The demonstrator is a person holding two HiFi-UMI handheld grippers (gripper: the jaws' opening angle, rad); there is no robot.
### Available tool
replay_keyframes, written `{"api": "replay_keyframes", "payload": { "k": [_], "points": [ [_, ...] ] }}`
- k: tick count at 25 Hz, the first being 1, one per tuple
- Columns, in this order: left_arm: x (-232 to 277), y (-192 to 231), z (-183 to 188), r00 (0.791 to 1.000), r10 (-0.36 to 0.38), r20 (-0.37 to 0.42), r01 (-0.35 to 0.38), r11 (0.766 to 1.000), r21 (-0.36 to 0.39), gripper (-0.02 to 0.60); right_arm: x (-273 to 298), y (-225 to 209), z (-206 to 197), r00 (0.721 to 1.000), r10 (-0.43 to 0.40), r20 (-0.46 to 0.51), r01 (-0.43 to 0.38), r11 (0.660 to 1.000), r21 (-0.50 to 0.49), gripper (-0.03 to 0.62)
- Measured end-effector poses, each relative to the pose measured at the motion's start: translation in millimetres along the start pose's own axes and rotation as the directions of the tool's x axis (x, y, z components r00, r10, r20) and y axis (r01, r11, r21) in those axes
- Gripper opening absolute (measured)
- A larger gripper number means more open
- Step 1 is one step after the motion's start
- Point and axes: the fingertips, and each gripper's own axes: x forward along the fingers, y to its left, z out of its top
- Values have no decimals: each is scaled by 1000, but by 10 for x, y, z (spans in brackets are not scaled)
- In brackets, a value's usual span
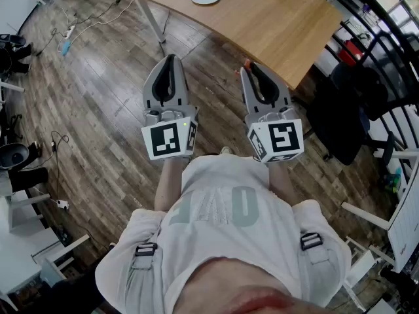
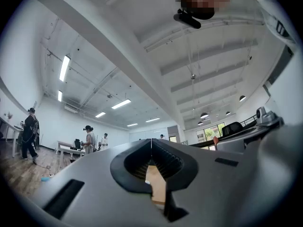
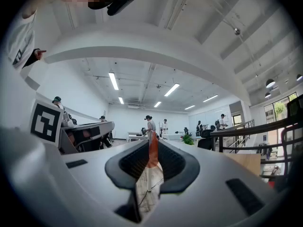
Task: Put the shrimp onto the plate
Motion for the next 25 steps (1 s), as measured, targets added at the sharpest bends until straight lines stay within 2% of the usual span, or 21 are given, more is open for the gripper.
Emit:
{"api": "replay_keyframes", "payload": {
  "k": [13,20,25],
  "points": [
    [19,-79,-9,1000,-28,2,28,999,30,11,13,-26,-58,1000,-9,-10,8,1000,-21,64],
    [63,-91,-39,1000,-26,-13,27,999,32,11,31,20,-8,1000,28,15,-27,998,-54,64],
    [70,-159,-52,999,-29,-17,30,999,40,11,6,3,-33,999,44,15,-44,999,-32,64]
  ]
}}
